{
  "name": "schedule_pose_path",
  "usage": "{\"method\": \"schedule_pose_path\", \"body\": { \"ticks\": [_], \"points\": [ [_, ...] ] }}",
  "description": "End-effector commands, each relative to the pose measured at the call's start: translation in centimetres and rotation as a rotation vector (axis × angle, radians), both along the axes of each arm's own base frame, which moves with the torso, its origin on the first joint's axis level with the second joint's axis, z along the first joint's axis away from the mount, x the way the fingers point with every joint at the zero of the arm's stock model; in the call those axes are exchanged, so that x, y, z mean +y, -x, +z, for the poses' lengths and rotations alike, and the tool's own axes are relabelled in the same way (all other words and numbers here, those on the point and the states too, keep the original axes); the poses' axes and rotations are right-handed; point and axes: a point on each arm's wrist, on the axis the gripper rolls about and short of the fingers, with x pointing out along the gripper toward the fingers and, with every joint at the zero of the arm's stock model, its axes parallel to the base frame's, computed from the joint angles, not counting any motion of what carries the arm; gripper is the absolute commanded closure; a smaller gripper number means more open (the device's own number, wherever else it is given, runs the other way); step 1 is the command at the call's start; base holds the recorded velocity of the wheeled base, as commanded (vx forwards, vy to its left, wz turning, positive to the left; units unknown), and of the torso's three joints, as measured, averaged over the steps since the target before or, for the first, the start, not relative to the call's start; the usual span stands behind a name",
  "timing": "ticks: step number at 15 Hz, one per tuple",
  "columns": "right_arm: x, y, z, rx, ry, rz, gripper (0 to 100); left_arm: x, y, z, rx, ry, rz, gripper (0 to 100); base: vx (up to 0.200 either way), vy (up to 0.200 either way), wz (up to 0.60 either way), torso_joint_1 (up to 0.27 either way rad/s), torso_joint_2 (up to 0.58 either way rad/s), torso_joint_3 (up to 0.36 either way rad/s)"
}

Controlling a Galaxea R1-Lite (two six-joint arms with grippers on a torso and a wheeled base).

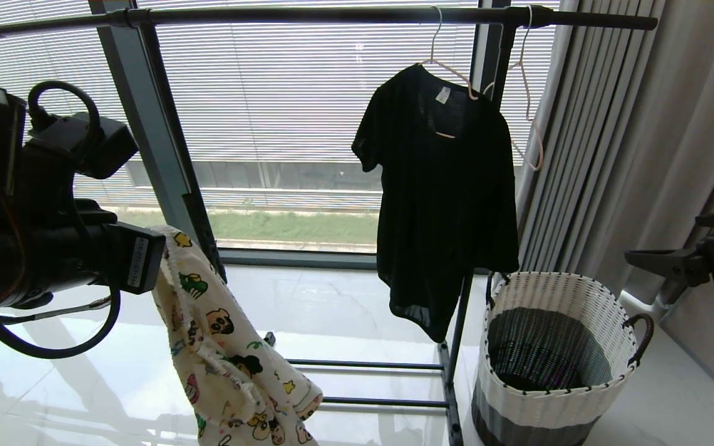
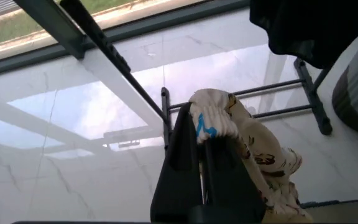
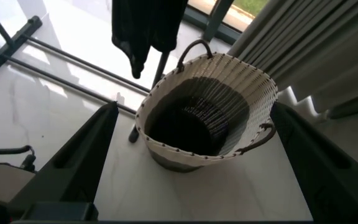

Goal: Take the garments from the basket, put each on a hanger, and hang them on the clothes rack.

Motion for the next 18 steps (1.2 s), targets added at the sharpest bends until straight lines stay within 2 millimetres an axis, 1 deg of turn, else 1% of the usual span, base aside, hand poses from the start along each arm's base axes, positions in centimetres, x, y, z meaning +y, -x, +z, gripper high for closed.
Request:
{"method": "schedule_pose_path", "body": {
  "ticks": [1,4,6,7,11,15,16,18],
  "points": [
    [0.1,-0.5,-0.2,0.005,0.0,-0.009,0,0.6,0.7,-0.1,-0.004,0.001,0.016,100,0.0,0.0,0.0,0.0,0.0,0.0],
    [0.2,-0.7,-0.1,-0.027,-0.007,-0.011,0,0.7,1.0,-0.5,0.008,-0.003,0.016,100,0.0,0.0,0.0,0.0,0.0,0.0],
    [0.1,-0.8,0.0,-0.035,0.005,-0.008,0,0.7,1.1,-0.4,0.002,-0.002,0.017,100,0.0,0.0,0.0,0.0,0.0,0.0],
    [0.0,-1.2,-0.1,-0.032,0.021,-0.017,0,0.8,1.2,-0.4,0.0,-0.002,0.019,100,0.0,0.0,0.0,0.0,0.0,0.0],
    [0.1,-1.7,0.2,-0.069,-0.001,-0.023,0,0.7,1.1,-0.4,-0.004,0.002,0.02,100,0.0,0.0,0.0,0.025,-0.07,-0.051],
    [0.1,-3.6,0.2,-0.084,-0.07,-0.083,0,1.0,1.4,-0.2,-0.021,-0.01,0.061,100,0.0,0.0,0.0,0.143,-0.4,-0.254],
    [0.1,-4.9,0.1,-0.091,-0.081,-0.108,0,1.1,1.6,-0.1,-0.027,-0.009,0.062,100,0.0,0.0,0.0,0.183,-0.45,-0.286],
    [0.0,-6.1,0.2,-0.108,-0.095,-0.132,0,1.1,1.9,0.0,-0.033,-0.008,0.062,100,0.0,0.0,0.0,0.181,-0.46,-0.281]
  ]
}}
